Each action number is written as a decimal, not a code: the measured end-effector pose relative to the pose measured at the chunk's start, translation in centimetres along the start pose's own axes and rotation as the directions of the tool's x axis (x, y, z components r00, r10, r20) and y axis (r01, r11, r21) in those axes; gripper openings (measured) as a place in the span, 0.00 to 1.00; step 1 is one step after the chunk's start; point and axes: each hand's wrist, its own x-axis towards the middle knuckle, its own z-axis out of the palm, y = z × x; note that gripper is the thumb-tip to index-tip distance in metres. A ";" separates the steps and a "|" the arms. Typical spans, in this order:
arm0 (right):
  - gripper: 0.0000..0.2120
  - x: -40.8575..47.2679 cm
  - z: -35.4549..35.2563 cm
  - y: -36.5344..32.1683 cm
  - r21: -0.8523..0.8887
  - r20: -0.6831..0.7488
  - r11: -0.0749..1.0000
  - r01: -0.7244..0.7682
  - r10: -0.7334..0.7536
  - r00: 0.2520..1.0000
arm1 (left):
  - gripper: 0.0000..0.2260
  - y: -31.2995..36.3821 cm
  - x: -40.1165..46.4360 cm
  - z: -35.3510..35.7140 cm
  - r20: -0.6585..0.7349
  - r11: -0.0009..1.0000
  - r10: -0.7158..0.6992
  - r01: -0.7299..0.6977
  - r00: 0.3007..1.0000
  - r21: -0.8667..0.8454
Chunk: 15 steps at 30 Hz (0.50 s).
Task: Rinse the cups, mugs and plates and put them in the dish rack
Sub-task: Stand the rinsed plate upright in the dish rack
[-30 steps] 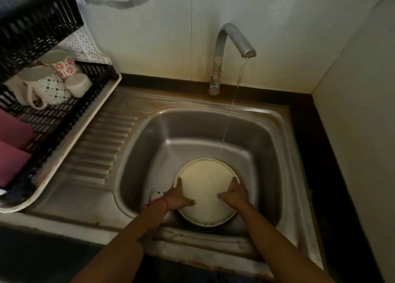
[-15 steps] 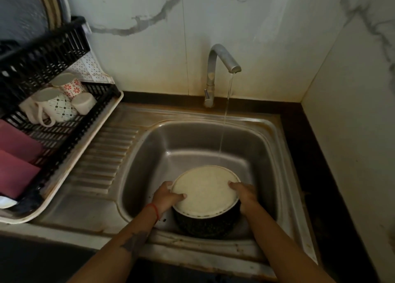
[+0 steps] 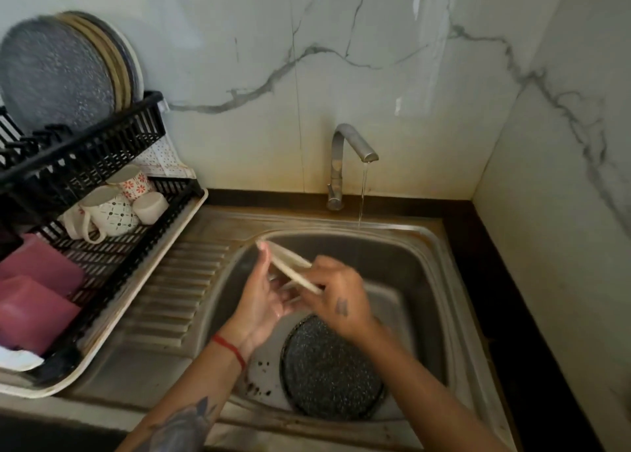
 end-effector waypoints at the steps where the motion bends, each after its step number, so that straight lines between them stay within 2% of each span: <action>1: 0.13 -0.1 0.3 0.0 -0.123 0.011 0.988 0.091 -0.090 0.996 | 0.27 0.4 0.4 0.5 -0.027 1.000 0.011 -0.012 1.000 -0.026; 3: 0.15 -0.3 0.8 0.5 -0.264 0.042 0.945 0.194 -0.189 0.981 | 0.22 0.6 1.2 1.2 -0.098 0.997 0.027 -0.033 0.995 -0.064; 6: 0.22 -0.9 0.6 2.3 -0.321 0.200 0.919 0.229 -0.170 0.965 | 0.23 0.4 2.4 1.5 -0.164 0.982 0.005 -0.036 0.987 -0.188; 9: 0.27 -1.2 -1.1 5.4 -0.438 0.378 0.846 0.305 -0.134 0.916 | 0.26 0.6 3.6 1.7 -0.169 0.960 -0.018 -0.030 0.985 -0.280; 11: 0.28 -0.2 -3.4 7.8 -0.553 0.337 0.799 0.235 -0.044 0.940 | 0.25 0.8 4.2 2.1 -0.152 0.943 -0.049 -0.005 0.987 -0.332; 13: 0.29 1.2 -5.8 9.7 -0.674 0.229 0.736 0.072 0.115 0.967 | 0.24 0.9 4.9 2.9 -0.113 0.932 -0.075 0.029 0.991 -0.361; 15: 0.33 2.7 -6.7 9.9 -0.716 0.151 0.696 -0.050 0.224 0.963 | 0.24 0.7 5.5 4.0 -0.084 0.920 -0.097 0.057 0.992 -0.387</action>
